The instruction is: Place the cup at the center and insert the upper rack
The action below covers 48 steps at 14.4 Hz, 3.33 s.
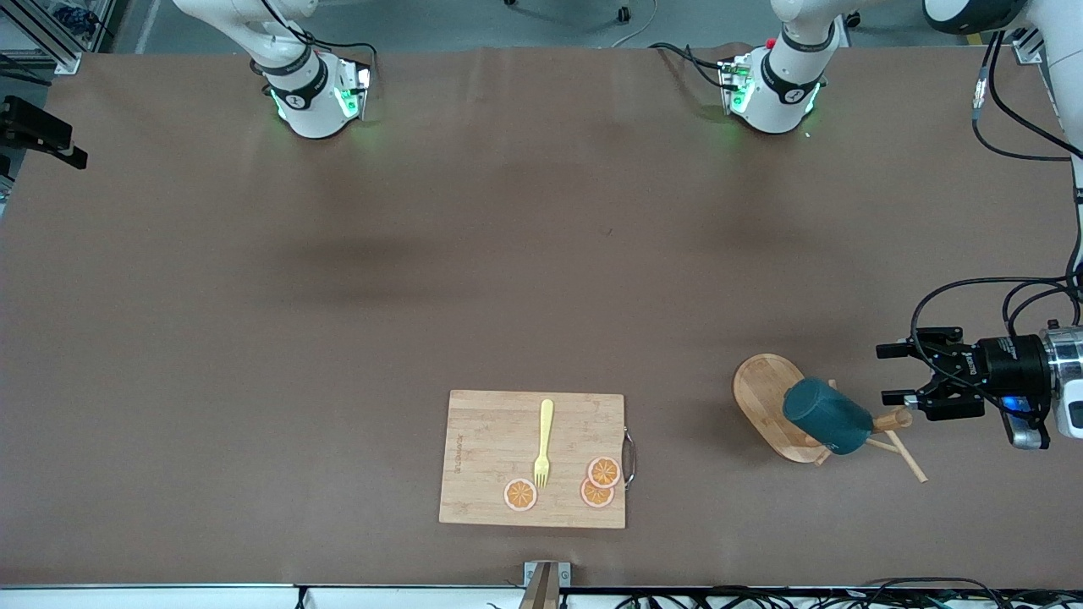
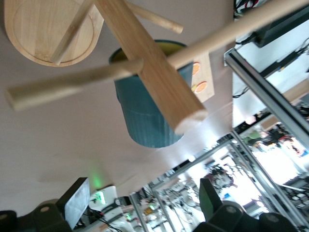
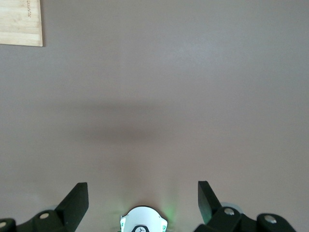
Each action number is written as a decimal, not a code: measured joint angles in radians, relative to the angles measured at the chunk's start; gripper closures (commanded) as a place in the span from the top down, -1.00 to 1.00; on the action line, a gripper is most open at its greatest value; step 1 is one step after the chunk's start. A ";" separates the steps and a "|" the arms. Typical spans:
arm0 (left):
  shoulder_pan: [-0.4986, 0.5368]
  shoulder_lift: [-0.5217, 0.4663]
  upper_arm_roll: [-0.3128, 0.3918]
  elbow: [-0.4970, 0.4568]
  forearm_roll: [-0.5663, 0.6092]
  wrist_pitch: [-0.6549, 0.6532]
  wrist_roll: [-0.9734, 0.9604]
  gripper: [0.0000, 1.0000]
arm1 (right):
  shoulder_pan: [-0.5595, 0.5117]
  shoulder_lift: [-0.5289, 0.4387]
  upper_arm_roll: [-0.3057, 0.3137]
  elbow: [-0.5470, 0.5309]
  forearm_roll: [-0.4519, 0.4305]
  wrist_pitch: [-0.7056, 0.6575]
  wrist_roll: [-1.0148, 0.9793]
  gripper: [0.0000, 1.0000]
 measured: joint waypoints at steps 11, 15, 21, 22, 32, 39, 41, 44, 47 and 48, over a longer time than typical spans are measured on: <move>-0.218 -0.137 0.000 0.002 0.281 0.008 -0.071 1.00 | 0.000 0.000 0.001 0.000 0.000 0.001 0.000 1.00; -0.298 -0.163 -0.001 0.005 0.489 0.016 -0.070 1.00 | 0.000 0.000 0.001 0.000 0.000 0.001 0.000 1.00; -0.399 -0.253 -0.001 0.013 0.784 0.020 -0.015 1.00 | 0.000 0.000 0.001 0.000 0.001 0.001 0.000 1.00; -0.396 -0.268 0.000 0.013 0.824 0.019 0.007 1.00 | 0.000 0.000 0.001 0.000 0.001 0.001 0.000 1.00; -0.383 -0.409 0.002 -0.032 0.882 -0.038 0.204 1.00 | 0.000 0.000 0.001 0.000 0.001 0.001 0.000 1.00; -0.314 -0.639 0.056 -0.302 0.833 -0.019 0.403 1.00 | 0.000 0.000 0.001 0.000 0.001 0.001 0.000 1.00; -0.308 -0.657 0.055 -0.314 0.829 -0.014 0.407 1.00 | 0.000 0.000 0.001 0.000 0.001 0.001 0.000 1.00; -0.313 -0.674 0.045 -0.317 0.829 -0.016 0.407 1.00 | 0.000 0.000 0.001 0.000 0.001 0.001 0.000 1.00; -0.315 -0.687 0.026 -0.321 0.829 -0.032 0.409 1.00 | 0.000 0.000 0.001 0.000 0.001 0.002 0.000 1.00; -0.315 -0.690 0.026 -0.323 0.829 -0.042 0.411 1.00 | 0.000 0.000 0.001 0.000 0.001 0.002 0.000 1.00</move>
